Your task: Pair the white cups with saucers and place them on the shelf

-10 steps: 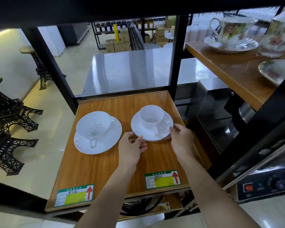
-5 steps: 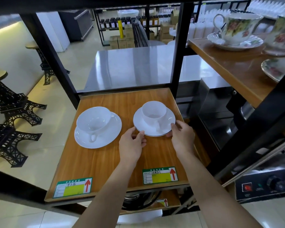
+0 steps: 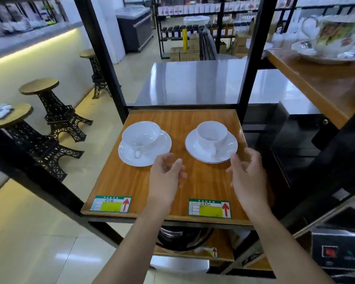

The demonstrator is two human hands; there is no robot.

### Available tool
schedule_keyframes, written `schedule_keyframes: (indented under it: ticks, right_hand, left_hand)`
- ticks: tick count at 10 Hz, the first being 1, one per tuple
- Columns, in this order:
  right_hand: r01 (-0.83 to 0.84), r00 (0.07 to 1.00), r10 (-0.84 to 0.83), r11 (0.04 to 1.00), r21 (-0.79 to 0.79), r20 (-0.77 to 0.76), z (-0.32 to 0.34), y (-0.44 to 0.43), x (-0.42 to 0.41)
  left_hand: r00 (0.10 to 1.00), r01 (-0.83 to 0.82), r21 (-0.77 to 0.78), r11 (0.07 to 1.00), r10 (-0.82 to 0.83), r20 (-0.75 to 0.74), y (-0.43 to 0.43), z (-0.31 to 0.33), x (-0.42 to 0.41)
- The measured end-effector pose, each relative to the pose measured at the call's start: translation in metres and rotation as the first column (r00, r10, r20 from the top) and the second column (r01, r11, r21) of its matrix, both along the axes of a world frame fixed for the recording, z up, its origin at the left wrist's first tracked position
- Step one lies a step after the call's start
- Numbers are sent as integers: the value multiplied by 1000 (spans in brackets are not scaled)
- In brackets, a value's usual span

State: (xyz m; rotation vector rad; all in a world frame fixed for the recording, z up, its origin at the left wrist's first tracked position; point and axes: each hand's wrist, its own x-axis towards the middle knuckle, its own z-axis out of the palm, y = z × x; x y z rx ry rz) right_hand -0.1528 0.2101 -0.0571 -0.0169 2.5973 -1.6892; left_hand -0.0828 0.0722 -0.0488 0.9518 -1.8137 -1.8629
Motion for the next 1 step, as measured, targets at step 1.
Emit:
schedule_keyframes:
  ticks: [1]
  right_hand:
    - [-85,991,79,995,-55,-105,11,10,27]
  left_hand:
    - [996,-41,-179,983,25,-89,-3,5,27]
